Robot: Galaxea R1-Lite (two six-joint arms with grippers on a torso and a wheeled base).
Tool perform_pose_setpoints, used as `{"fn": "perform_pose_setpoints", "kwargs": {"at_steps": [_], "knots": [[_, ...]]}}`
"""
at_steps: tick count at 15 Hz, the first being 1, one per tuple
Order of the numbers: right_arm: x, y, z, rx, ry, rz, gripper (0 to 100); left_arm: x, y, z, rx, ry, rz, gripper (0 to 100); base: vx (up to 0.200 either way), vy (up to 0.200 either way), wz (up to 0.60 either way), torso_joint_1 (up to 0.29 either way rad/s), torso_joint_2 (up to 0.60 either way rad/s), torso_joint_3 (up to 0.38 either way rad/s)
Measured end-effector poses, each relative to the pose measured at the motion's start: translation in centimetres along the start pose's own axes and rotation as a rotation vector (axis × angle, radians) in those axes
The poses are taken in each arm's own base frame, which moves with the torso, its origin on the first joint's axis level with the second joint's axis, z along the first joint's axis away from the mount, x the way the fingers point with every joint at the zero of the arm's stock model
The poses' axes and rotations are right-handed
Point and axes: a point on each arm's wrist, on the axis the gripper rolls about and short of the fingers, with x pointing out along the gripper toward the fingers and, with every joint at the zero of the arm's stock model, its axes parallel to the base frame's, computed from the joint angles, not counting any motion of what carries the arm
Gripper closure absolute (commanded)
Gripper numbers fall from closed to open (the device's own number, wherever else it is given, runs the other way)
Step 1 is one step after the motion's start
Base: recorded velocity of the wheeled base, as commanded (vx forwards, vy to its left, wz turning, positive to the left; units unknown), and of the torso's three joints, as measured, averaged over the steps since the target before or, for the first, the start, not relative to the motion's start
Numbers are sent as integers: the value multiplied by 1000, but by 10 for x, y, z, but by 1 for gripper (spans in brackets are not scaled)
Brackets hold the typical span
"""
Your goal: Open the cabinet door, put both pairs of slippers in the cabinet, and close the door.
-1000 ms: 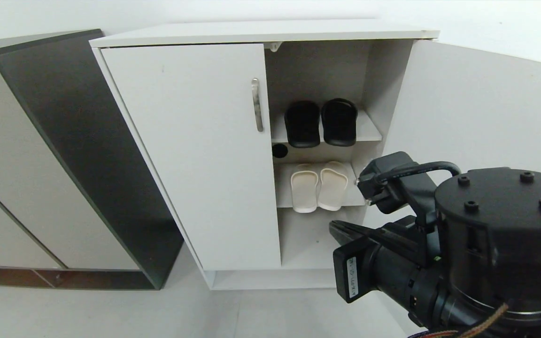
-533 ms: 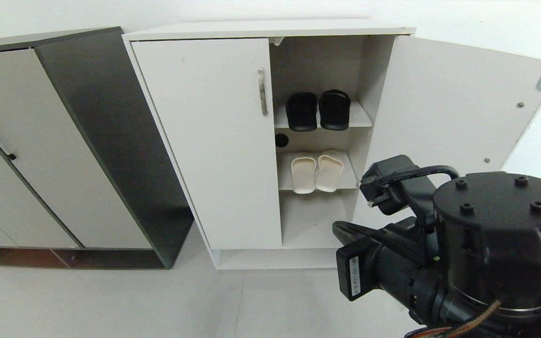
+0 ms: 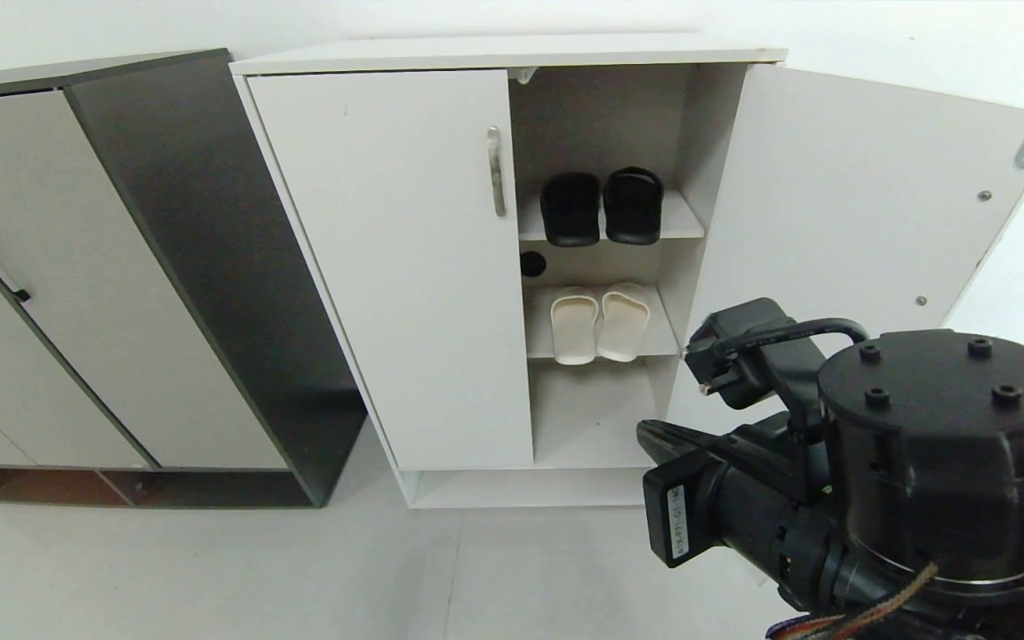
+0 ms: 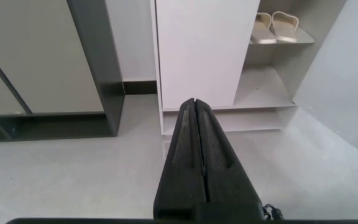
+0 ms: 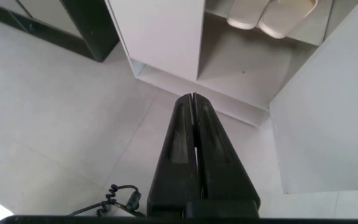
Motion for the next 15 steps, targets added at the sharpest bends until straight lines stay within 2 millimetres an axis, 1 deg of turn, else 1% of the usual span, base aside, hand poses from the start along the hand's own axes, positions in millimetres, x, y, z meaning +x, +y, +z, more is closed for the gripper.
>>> {"fn": "perform_pose_setpoints", "kwargs": {"at_steps": [10, 12, 14, 15], "knots": [[1, -2, -2, -9, 7, -7, 100, 0, 0, 0, 0, 0, 0, 100, 0, 0, 0, 0, 0, 0], [2, -2, -2, -10, 8, -6, 100, 0, 0, 0, 0, 0, 0, 100, 0, 0, 0, 0, -190, -210], [1, -1, -2, -9, 8, -3, 100, 0, 0, 0, 0, 3, 0, 100, 0, 0, 0, 24, -168, -342], [2, -2, -3, -11, 12, -8, 100, 0, 0, 0, 0, 2, 0, 100, 0, 0, 0, 56, -471, -378]]}}
